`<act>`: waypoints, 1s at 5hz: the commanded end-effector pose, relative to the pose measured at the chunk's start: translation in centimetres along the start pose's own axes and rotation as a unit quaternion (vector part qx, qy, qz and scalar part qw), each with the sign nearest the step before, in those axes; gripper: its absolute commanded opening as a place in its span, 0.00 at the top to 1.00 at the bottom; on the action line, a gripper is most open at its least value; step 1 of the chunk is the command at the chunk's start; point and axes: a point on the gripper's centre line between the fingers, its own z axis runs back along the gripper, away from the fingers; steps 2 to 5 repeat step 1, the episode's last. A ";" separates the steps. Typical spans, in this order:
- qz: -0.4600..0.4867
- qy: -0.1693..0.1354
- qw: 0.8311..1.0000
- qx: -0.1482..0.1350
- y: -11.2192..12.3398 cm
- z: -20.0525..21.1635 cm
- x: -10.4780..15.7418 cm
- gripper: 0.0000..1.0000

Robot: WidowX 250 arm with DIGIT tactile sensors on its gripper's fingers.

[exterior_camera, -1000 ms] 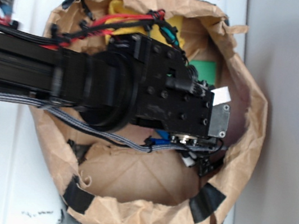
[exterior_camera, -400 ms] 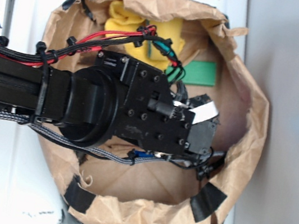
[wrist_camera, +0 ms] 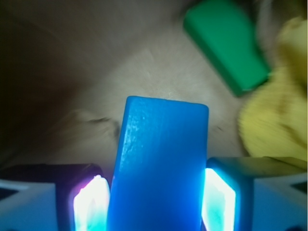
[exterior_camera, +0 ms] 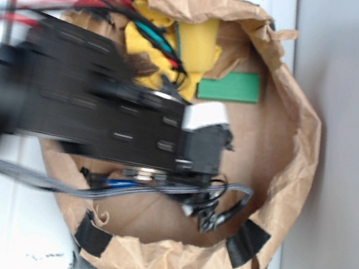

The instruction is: Grab the blue block.

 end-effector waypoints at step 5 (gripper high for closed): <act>-0.012 -0.031 0.999 0.011 -0.8 5.9 -0.9 1.00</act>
